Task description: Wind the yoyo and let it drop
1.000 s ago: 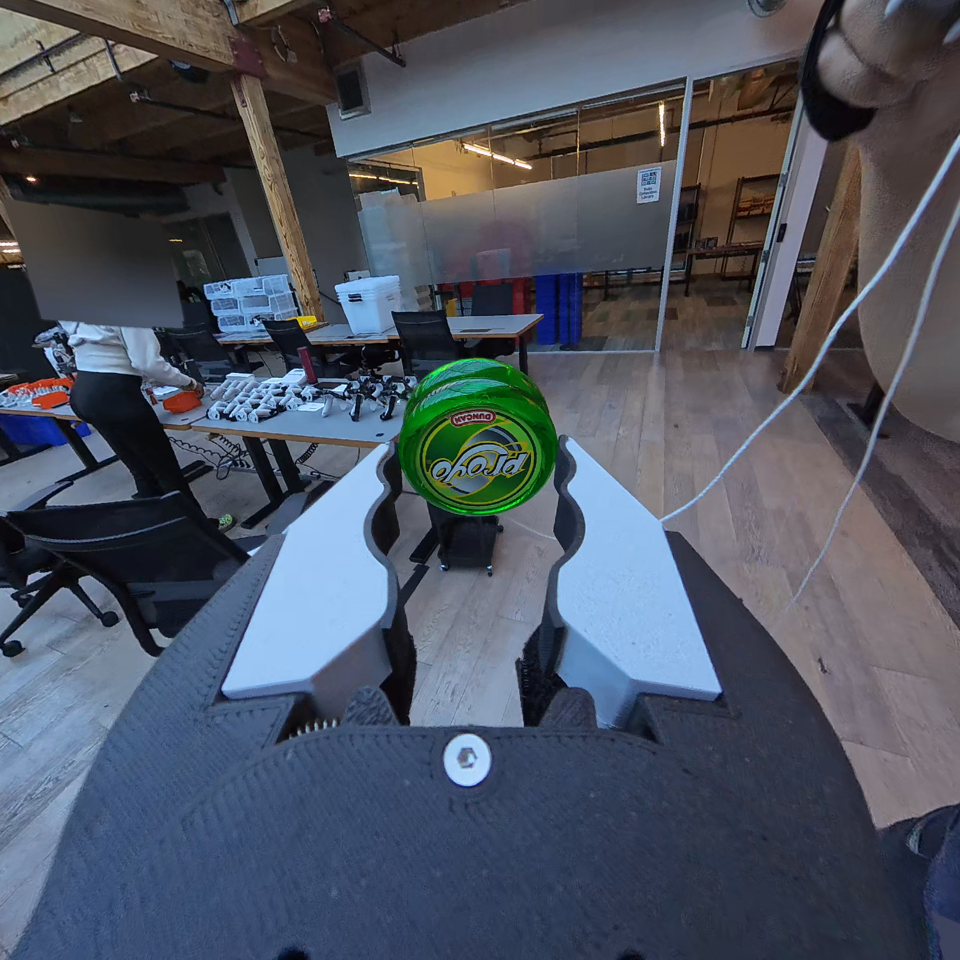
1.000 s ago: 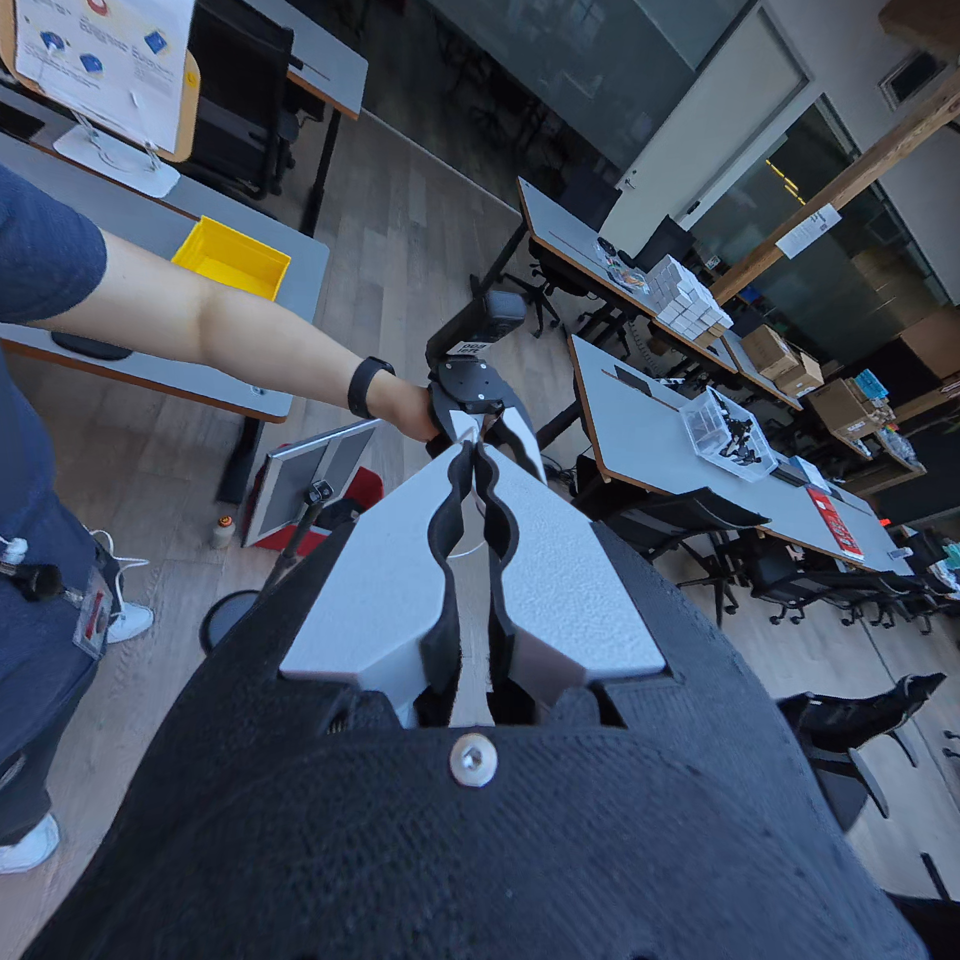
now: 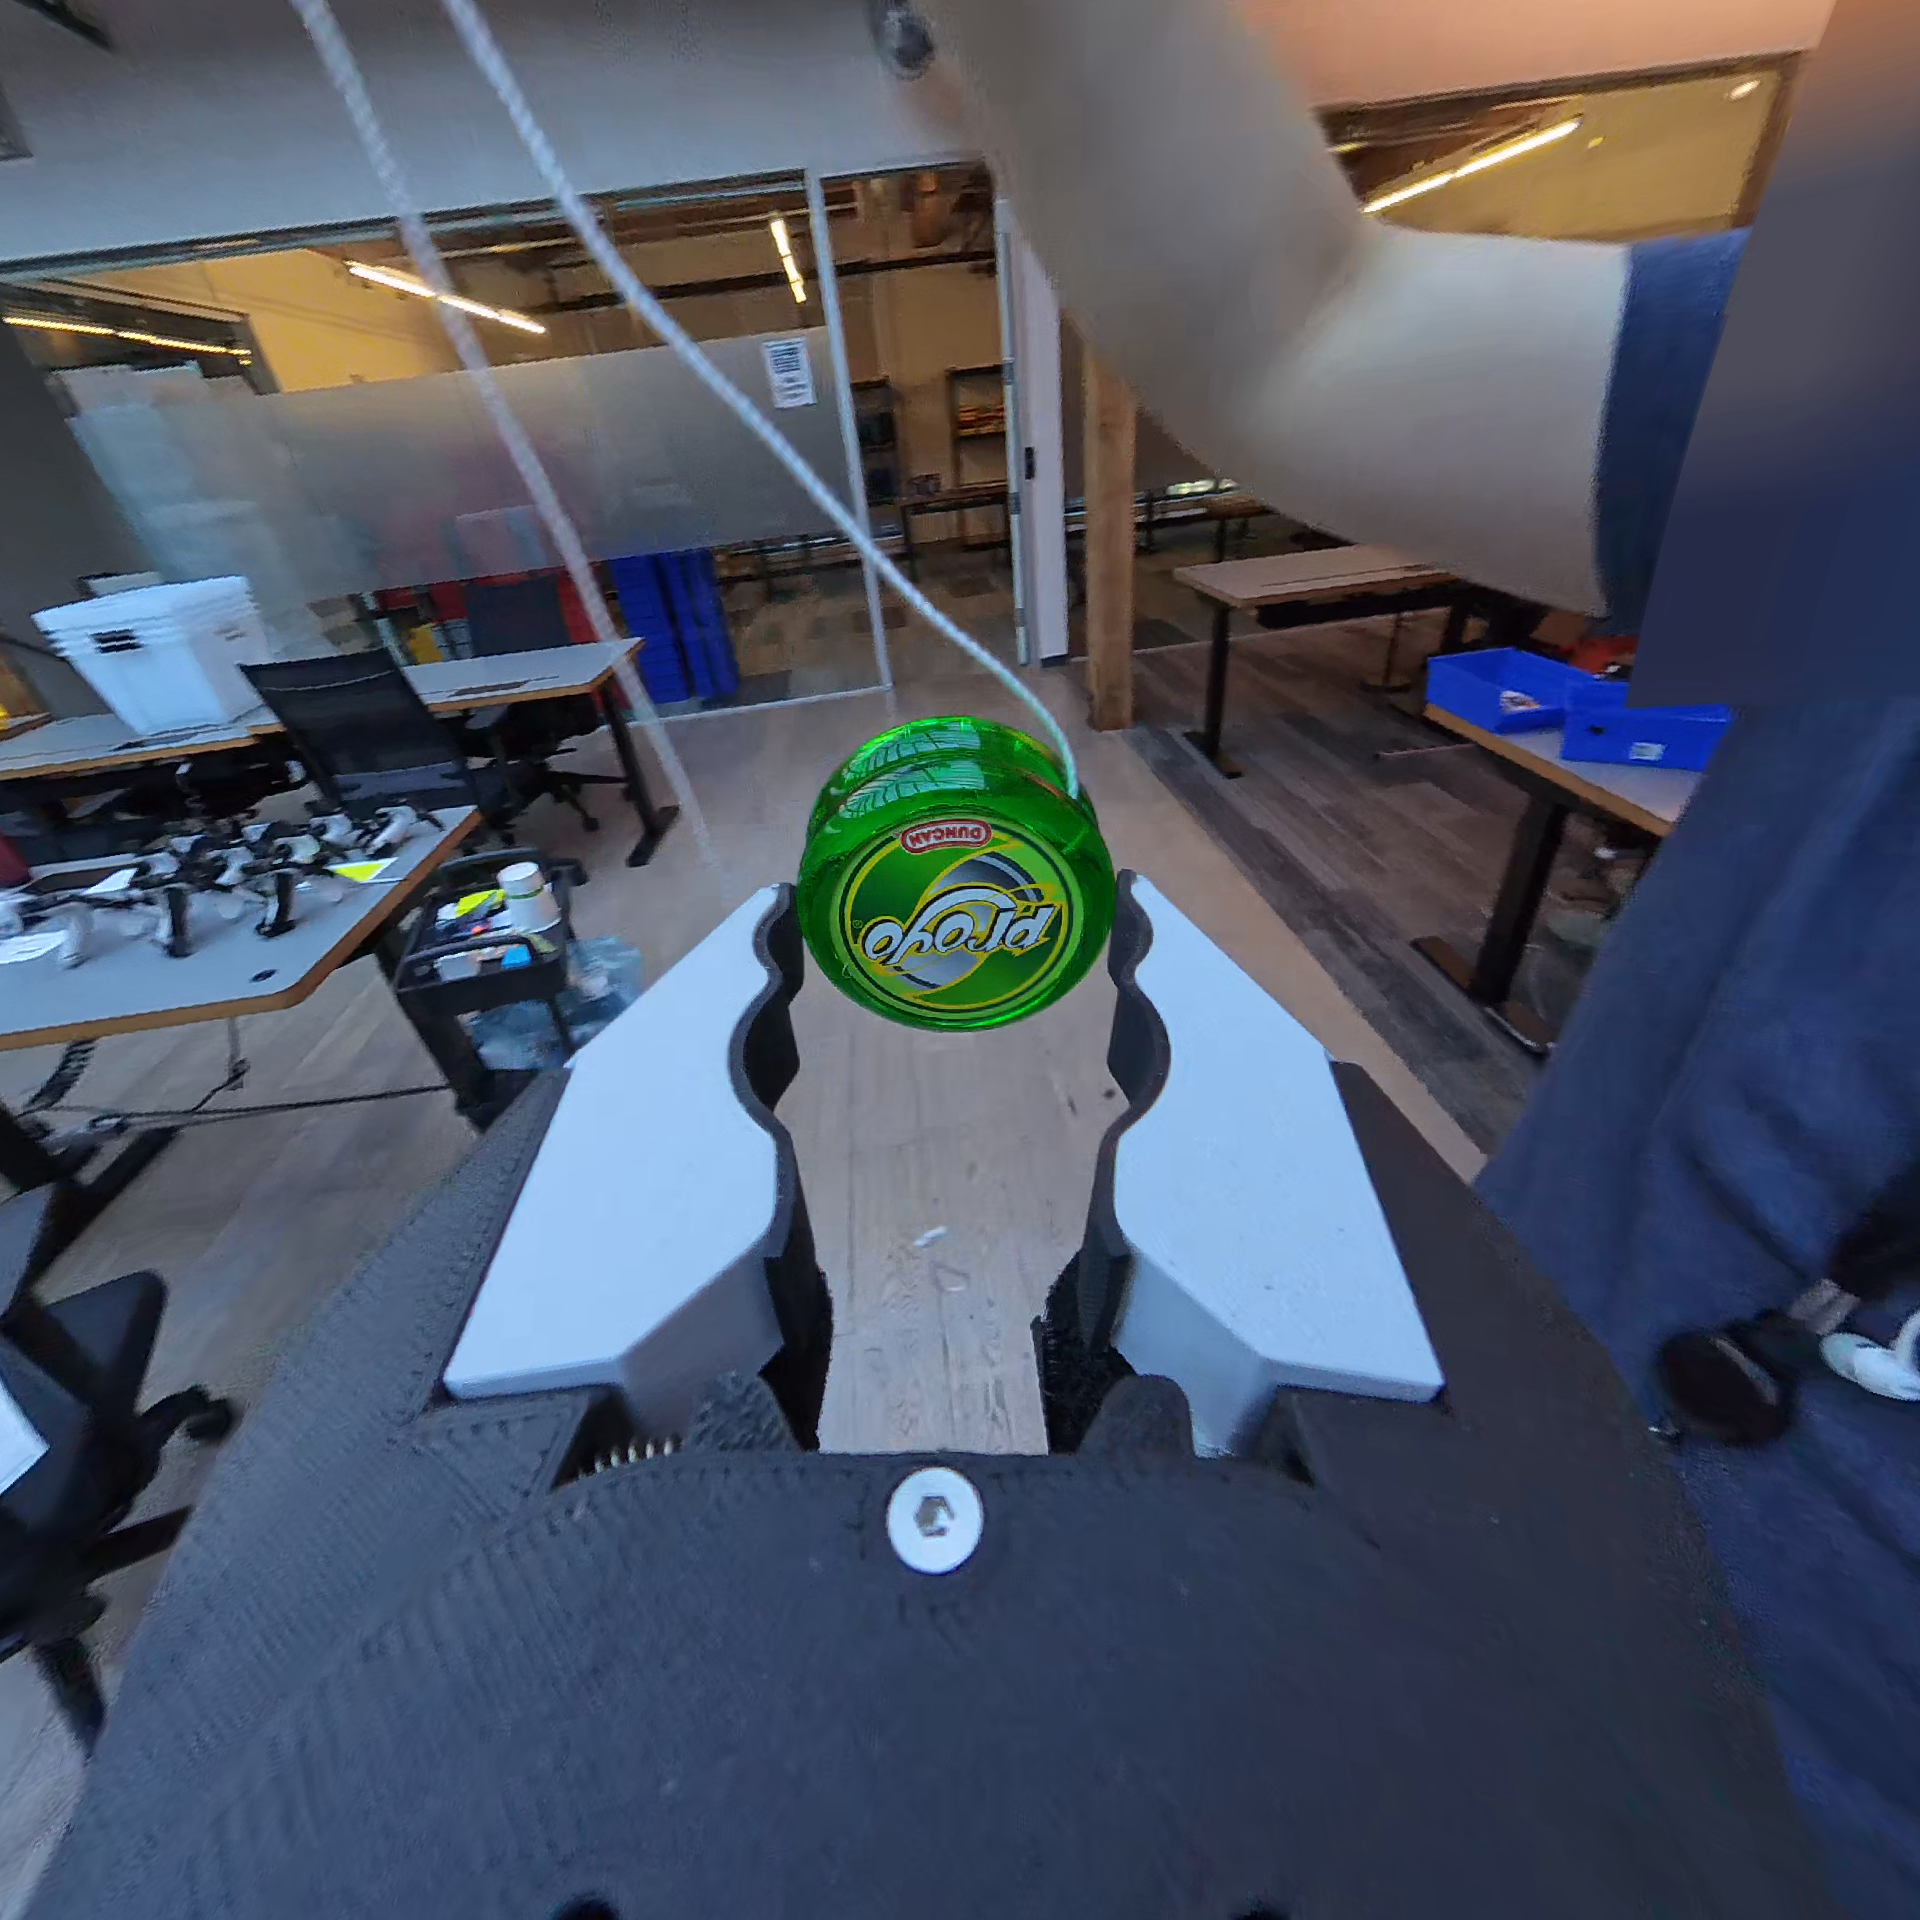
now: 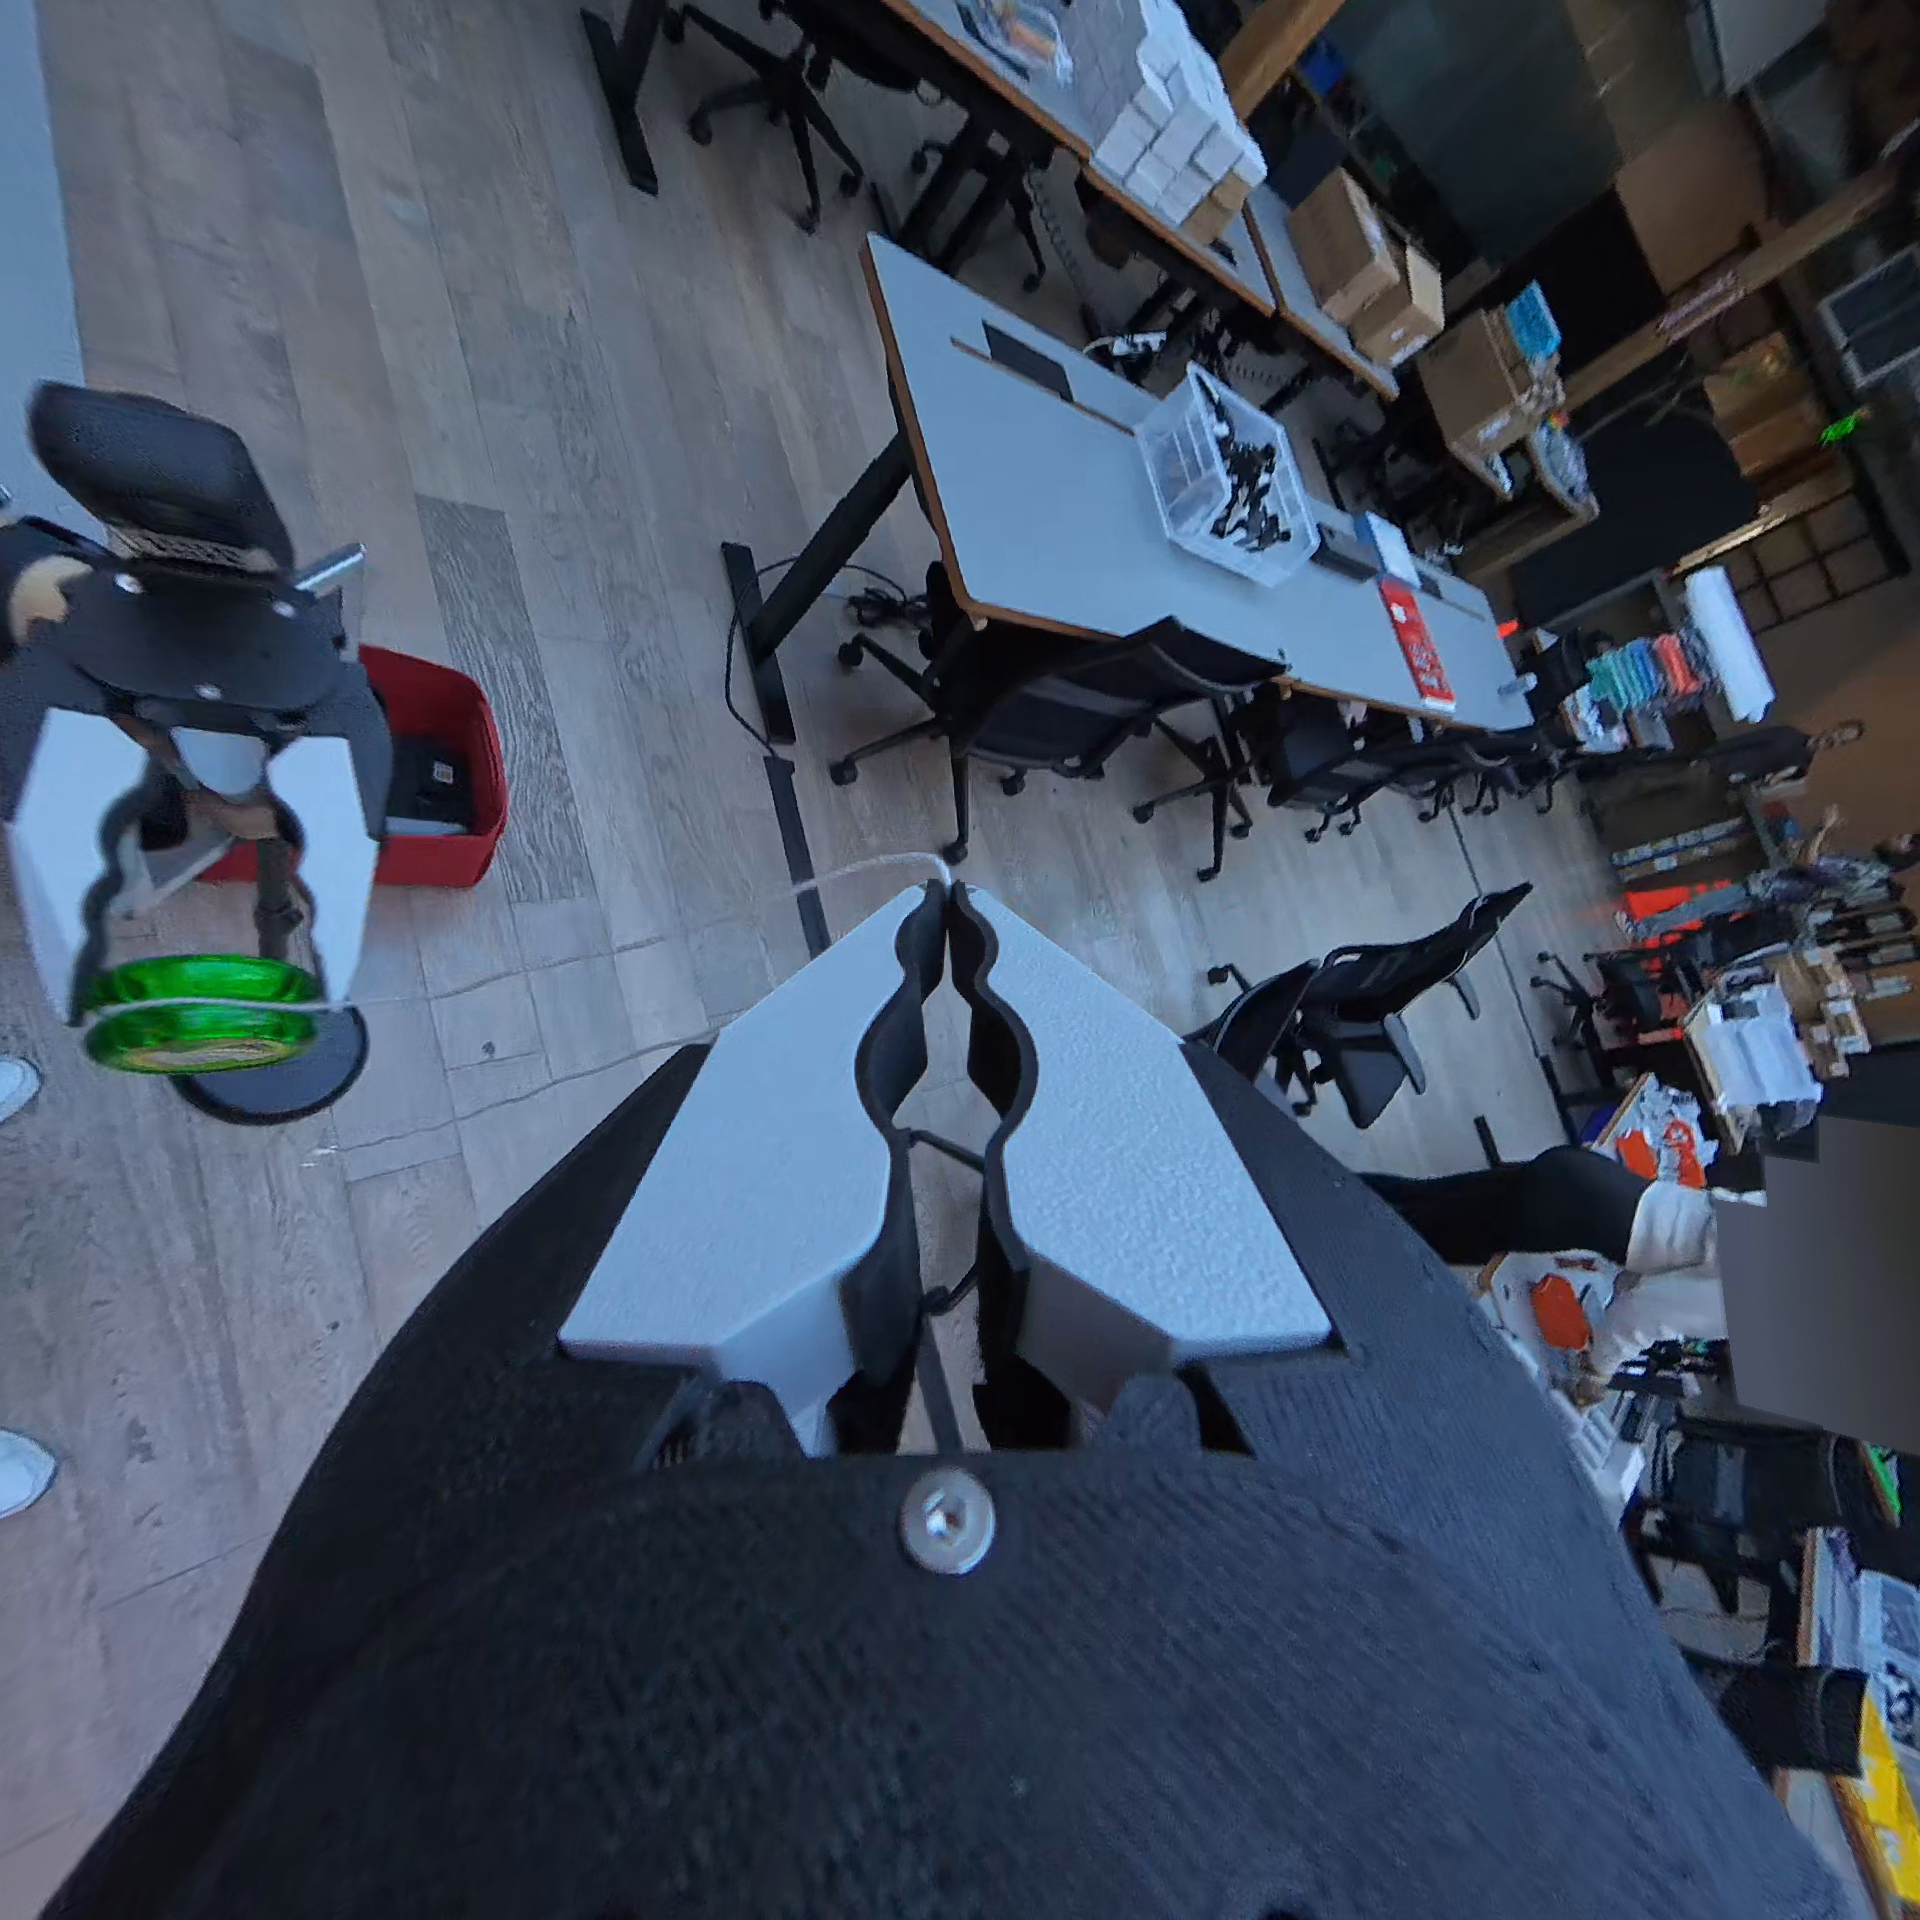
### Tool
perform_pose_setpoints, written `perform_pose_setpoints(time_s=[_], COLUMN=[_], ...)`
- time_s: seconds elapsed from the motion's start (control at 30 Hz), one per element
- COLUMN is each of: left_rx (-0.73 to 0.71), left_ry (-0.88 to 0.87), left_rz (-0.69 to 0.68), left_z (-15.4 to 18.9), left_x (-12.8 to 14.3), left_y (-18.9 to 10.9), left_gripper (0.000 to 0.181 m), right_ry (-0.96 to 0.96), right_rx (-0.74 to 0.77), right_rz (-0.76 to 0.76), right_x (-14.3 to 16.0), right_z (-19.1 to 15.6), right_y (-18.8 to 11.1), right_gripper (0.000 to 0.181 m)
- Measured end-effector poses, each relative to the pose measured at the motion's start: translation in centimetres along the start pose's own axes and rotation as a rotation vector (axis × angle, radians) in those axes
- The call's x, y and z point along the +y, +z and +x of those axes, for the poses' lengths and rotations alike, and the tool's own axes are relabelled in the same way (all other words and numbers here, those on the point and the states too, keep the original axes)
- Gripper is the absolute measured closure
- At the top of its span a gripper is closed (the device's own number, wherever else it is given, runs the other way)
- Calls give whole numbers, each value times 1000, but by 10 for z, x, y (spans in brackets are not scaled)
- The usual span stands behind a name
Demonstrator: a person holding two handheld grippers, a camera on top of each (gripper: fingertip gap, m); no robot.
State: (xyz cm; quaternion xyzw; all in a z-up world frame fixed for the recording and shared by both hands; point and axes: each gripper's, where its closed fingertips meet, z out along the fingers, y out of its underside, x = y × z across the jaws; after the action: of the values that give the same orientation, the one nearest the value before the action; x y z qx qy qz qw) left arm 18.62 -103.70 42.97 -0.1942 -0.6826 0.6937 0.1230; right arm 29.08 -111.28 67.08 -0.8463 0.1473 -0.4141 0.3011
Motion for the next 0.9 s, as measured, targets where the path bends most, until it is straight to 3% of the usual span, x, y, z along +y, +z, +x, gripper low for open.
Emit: perform_pose_setpoints(time_s=[0.23,0.4,0.53,0.7,0.9], left_rx=[143,-16,-131,-261,-446], left_ry=[-57,-64,-125,-204,-169], left_rz=[149,198,267,312,164], left_z=[38,8,-20,-57,-93], left_x=[-28,-40,-47,-41,-10], left_y=[-6,-31,-58,-83,-89], left_gripper=[123,123,123,123,123], right_ry=[149,223,251,183,36], right_rx=[-100,-175,-263,-391,-411], right_rz=[-126,-91,-65,9,149], right_x=[97,140,163,149,77], right_z=[-17,-58,-114,-190,-214], right_y=[54,68,75,71,27], right_gripper=[181,181,181,181,181])
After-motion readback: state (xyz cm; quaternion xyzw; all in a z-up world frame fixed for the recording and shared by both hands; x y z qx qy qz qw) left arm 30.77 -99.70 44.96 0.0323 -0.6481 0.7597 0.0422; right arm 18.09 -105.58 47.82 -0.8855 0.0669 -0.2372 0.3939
